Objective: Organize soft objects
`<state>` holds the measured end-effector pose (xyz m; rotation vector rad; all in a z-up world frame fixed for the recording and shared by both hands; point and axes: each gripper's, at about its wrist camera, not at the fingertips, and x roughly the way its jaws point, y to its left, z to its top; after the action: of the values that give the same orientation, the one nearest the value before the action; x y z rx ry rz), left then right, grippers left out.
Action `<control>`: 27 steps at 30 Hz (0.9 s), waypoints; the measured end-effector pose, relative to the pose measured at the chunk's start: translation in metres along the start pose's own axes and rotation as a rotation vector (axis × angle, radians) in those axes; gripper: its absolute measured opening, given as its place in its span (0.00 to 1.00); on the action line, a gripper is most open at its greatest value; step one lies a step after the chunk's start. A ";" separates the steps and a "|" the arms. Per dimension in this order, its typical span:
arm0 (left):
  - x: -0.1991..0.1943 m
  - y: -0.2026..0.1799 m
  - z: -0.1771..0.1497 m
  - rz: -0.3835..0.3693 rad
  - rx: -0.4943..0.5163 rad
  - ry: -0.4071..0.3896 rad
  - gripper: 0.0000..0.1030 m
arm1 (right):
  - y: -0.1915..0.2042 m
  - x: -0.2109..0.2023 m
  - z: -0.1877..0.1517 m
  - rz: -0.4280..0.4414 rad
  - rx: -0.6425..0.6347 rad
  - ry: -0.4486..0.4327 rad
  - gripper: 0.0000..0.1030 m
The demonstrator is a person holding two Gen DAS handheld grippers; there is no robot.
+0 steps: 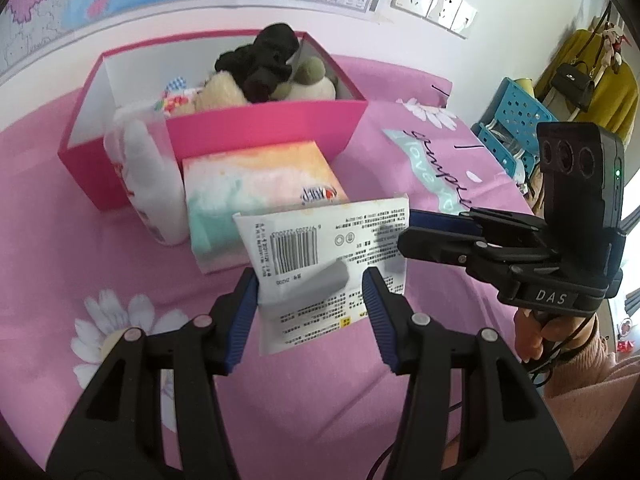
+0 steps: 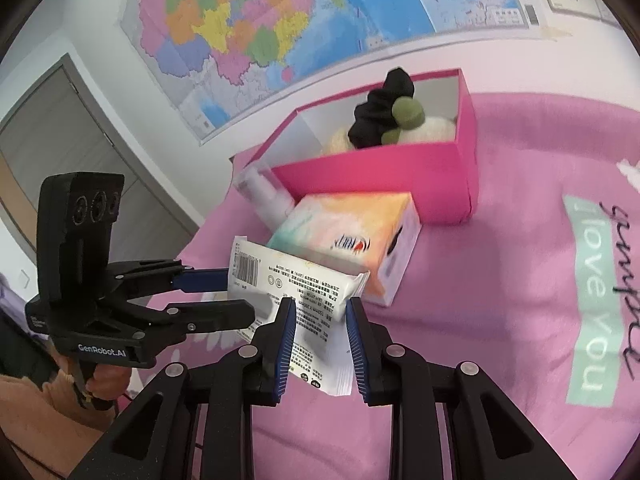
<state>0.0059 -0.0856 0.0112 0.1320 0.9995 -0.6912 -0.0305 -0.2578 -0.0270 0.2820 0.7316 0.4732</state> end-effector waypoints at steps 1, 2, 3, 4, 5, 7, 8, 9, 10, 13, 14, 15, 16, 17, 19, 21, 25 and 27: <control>-0.001 0.000 0.001 0.000 0.000 -0.004 0.53 | 0.000 -0.001 0.002 0.000 -0.002 -0.005 0.25; -0.002 -0.001 0.003 0.003 0.001 -0.010 0.53 | 0.001 -0.001 0.003 -0.001 -0.003 -0.011 0.25; -0.003 -0.001 0.004 0.007 0.002 -0.017 0.53 | 0.002 -0.002 0.004 -0.001 -0.004 -0.016 0.25; -0.004 -0.002 0.005 0.008 0.002 -0.023 0.53 | 0.004 0.000 0.005 -0.003 -0.005 -0.021 0.25; -0.006 -0.002 0.006 0.011 0.003 -0.029 0.53 | 0.005 0.001 0.007 -0.002 -0.006 -0.026 0.25; -0.007 -0.002 0.008 0.015 0.004 -0.038 0.53 | 0.005 0.000 0.009 -0.003 -0.007 -0.034 0.25; -0.008 -0.002 0.010 0.013 0.004 -0.044 0.53 | 0.005 -0.001 0.011 -0.003 -0.008 -0.035 0.25; -0.009 -0.002 0.011 0.010 0.004 -0.051 0.53 | 0.004 -0.001 0.013 -0.003 -0.008 -0.036 0.25; -0.009 -0.002 0.013 0.010 0.004 -0.054 0.53 | 0.004 -0.001 0.013 -0.004 -0.007 -0.037 0.25; -0.011 -0.004 0.017 0.009 0.009 -0.068 0.53 | 0.004 -0.001 0.016 0.000 -0.008 -0.043 0.25; -0.011 -0.005 0.018 -0.006 0.009 -0.069 0.53 | 0.004 -0.001 0.017 0.001 -0.009 -0.044 0.25; -0.011 -0.006 0.019 -0.011 0.012 -0.071 0.53 | 0.005 -0.001 0.017 0.006 -0.009 -0.045 0.25; -0.011 -0.009 0.019 -0.013 0.021 -0.076 0.52 | 0.006 0.000 0.018 0.011 -0.011 -0.045 0.25; -0.011 -0.011 0.019 -0.027 0.025 -0.077 0.48 | 0.007 0.001 0.019 0.014 -0.016 -0.043 0.25; -0.007 -0.015 0.020 -0.088 0.028 -0.054 0.35 | 0.010 0.004 0.020 0.027 -0.026 -0.041 0.24; -0.004 -0.019 0.020 -0.062 0.042 -0.054 0.34 | 0.015 0.007 0.021 0.063 -0.033 -0.039 0.09; -0.003 -0.005 0.012 -0.048 0.014 -0.046 0.35 | 0.019 0.016 0.020 0.032 -0.056 -0.016 0.09; -0.004 0.007 0.002 -0.044 0.002 -0.034 0.35 | 0.014 0.018 0.017 0.031 -0.045 -0.007 0.10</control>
<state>0.0100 -0.0794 0.0140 0.0999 0.9716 -0.7326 -0.0117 -0.2385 -0.0195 0.2526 0.7096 0.5171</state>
